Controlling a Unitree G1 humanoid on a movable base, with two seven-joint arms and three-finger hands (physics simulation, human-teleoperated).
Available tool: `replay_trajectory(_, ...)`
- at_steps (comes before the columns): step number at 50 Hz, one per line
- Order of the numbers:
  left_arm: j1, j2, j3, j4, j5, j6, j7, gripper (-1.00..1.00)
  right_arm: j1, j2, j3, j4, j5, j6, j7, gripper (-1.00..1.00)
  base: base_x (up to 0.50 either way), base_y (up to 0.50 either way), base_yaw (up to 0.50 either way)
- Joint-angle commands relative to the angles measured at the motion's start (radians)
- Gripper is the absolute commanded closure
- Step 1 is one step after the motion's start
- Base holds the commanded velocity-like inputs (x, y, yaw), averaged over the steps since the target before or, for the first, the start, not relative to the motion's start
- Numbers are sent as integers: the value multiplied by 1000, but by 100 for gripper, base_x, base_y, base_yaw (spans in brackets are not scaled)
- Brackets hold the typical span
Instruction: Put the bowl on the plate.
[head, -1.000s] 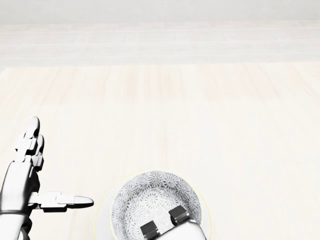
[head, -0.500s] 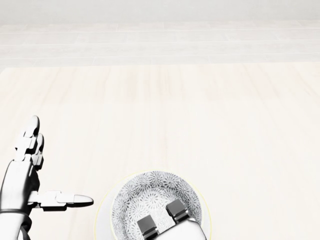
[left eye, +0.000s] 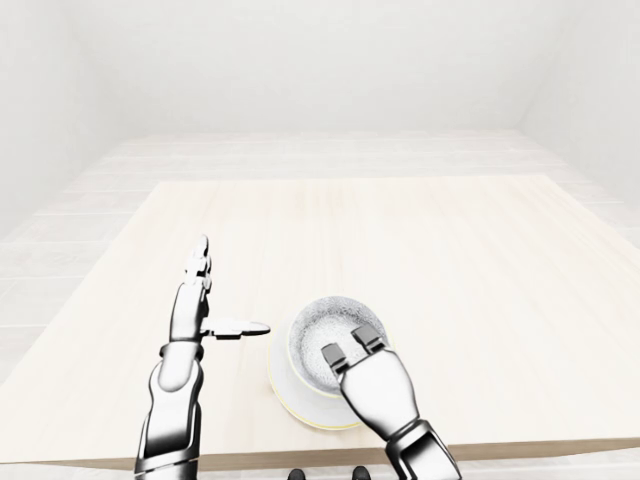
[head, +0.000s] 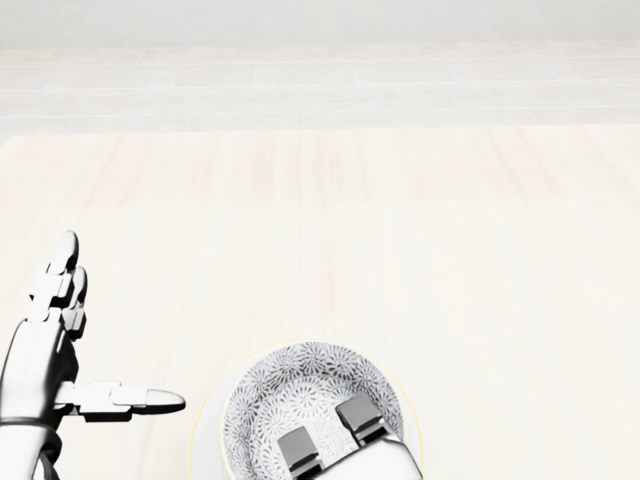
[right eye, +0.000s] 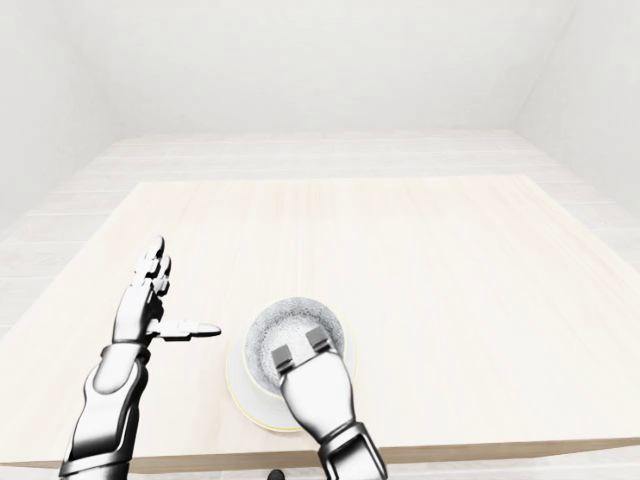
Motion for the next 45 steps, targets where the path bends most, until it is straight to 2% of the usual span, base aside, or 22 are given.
replay_trajectory(1, 3, 1, 2, 4, 0, -6, -4, -100, 31, -24, -2, -70, -12, 0, 26, -29, 0, 0, 0)
replay_trajectory(7, 2, 4, 7, -10, -2, 6, -7, -100, 37, -41, -19, -103, -11, 0, 49, -28, 0, 0, 0)
replay_trajectory(15, 6, 1, 6, 0, 4, -5, -5, -100, 51, -44, -69, -170, 7, -13, 73, -28, 0, 0, 0)
replay_trajectory(20, 5, -1, 4, -4, 3, -1, -5, -100, 71, -51, -103, -196, 29, -19, 73, -29, 0, 0, 0)
replay_trajectory(34, 4, -2, 0, -6, 9, 2, -2, -100, 150, -61, -220, -262, 81, -66, 50, -28, 0, 0, 0)
replay_trajectory(45, 3, -1, 2, -14, 6, 8, -3, -100, 205, -31, -313, -270, 146, -106, 11, -29, 0, 0, 0)
